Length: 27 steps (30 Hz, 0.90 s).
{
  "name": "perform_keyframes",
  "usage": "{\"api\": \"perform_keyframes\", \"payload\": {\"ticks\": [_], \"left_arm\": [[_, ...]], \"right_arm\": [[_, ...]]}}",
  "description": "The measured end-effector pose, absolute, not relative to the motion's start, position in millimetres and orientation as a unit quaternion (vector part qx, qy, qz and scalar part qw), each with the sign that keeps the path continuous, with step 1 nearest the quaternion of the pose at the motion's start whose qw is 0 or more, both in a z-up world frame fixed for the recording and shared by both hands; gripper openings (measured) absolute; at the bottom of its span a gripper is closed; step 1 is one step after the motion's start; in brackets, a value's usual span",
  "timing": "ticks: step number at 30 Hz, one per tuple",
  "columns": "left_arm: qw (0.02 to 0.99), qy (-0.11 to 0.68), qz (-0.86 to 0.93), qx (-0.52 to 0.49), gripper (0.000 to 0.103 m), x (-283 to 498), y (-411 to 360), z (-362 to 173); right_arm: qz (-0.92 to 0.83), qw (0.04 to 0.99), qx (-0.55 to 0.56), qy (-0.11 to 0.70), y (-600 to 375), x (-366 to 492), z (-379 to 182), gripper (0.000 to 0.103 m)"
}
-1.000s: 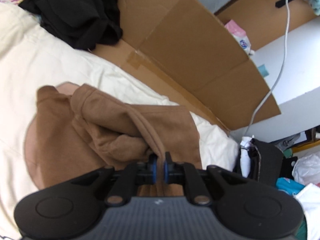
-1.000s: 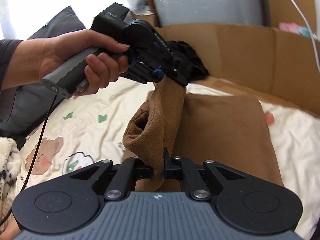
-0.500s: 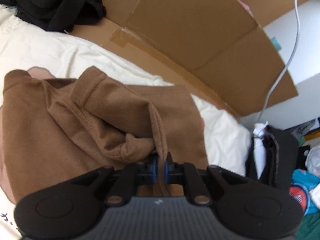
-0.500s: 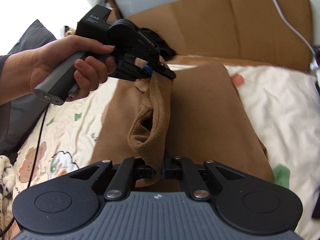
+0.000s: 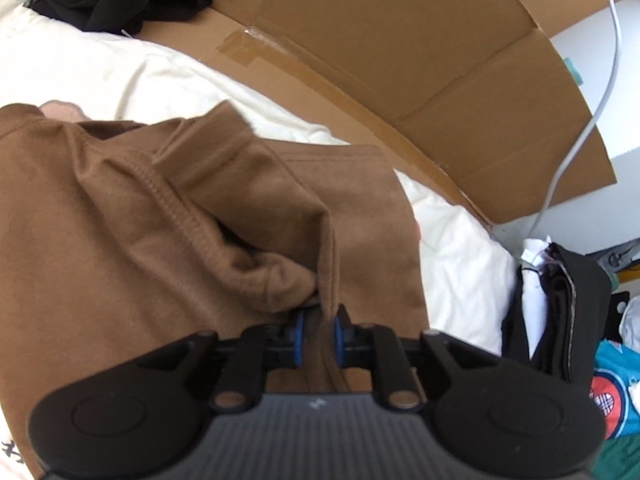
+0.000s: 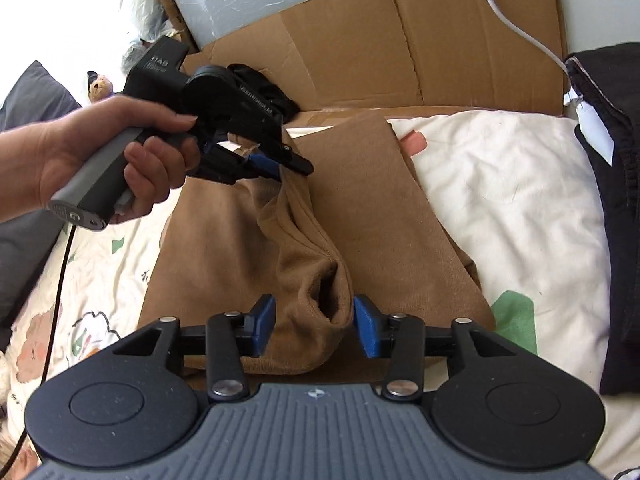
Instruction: Fold clothes
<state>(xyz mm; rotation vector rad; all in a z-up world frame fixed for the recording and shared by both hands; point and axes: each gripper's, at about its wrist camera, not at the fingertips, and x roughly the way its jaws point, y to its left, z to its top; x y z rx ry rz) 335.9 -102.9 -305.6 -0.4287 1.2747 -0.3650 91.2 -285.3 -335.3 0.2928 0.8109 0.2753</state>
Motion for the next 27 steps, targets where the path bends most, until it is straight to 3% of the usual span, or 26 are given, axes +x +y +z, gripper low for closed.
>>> {"api": "perform_keyframes", "payload": {"ticks": [2,4,7,27], "left_arm": [[0.768,0.588,-0.166,-0.193,0.014,336.4,-105.0,-304.5],[0.77,0.587,-0.168,-0.185,0.01,337.6,-107.4,-301.6],[0.772,0.587,-0.166,-0.179,0.008,338.9,-109.8,-297.4],[0.784,0.574,-0.183,-0.147,0.004,350.6,-166.0,-267.1]], "right_arm": [[0.135,0.897,0.141,0.397,-285.5,89.6,-336.8,0.042],[0.138,0.892,0.142,0.406,-285.3,91.0,-339.7,0.021],[0.142,0.883,0.169,0.415,-292.5,91.4,-343.7,0.011],[0.1,0.882,0.224,0.402,-337.8,86.2,-344.2,0.007]]}}
